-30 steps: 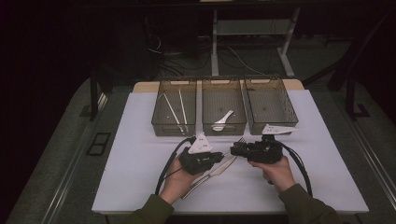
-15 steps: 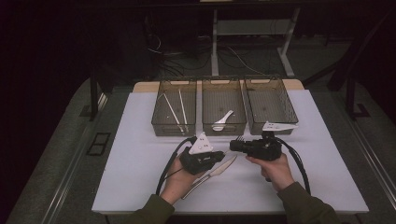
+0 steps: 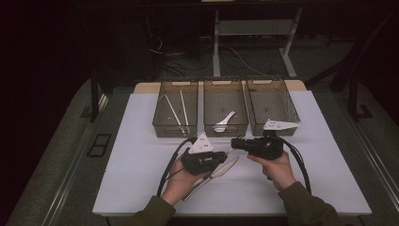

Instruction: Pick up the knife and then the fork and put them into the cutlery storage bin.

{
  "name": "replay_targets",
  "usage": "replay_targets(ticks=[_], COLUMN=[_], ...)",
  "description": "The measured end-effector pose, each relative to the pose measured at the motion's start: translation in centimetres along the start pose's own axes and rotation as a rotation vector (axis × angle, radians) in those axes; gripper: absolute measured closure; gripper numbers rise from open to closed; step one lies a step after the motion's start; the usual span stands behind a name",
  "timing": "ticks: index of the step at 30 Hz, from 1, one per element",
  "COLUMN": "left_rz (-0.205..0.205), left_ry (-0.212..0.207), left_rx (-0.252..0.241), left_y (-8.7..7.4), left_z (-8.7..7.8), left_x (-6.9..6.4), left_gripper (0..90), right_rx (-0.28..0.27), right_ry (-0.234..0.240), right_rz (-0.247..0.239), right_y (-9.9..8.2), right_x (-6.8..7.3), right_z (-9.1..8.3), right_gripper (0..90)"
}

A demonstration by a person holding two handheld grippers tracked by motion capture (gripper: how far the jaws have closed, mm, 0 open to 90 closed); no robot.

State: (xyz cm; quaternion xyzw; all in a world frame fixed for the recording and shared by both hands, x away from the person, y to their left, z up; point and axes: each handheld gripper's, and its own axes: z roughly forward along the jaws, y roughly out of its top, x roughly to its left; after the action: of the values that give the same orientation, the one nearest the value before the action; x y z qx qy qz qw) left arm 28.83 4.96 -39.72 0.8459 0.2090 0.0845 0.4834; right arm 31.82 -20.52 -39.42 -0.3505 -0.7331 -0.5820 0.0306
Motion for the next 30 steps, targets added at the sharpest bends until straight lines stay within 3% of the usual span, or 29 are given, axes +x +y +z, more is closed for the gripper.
replay_targets(ticks=[3, 12, 18, 22, 30], left_rz=[0.017, -0.012, -0.025, -0.033, -0.051], left_ry=[0.0, 0.001, 0.008, 0.021, 0.027], left_rx=[0.016, -0.021, -0.018, -0.016, -0.018], left_y=[-0.3, -1.5, -2.9, -4.1, -6.5], left_z=[-0.4, -2.5, -3.7, -4.8, -6.2], left_x=[0.1, 1.5, 1.8, 2.0, 2.4], left_gripper=[74.2, 59.5, 50.1, 43.8, 30.7], right_rx=[-0.01, -0.039, -0.059, -0.069, -0.123], right_ry=[-0.018, -0.065, -0.1, -0.14, -0.216], right_rz=[-0.003, -0.012, -0.023, -0.044, -0.038], right_y=[0.1, 0.8, 1.4, 2.3, 4.6], right_x=[-0.3, -1.1, -1.6, -2.1, -3.9], right_z=[-0.5, -2.3, -3.9, -5.3, -8.3], right_gripper=[85.5, 85.5, 85.6, 85.6, 85.6])
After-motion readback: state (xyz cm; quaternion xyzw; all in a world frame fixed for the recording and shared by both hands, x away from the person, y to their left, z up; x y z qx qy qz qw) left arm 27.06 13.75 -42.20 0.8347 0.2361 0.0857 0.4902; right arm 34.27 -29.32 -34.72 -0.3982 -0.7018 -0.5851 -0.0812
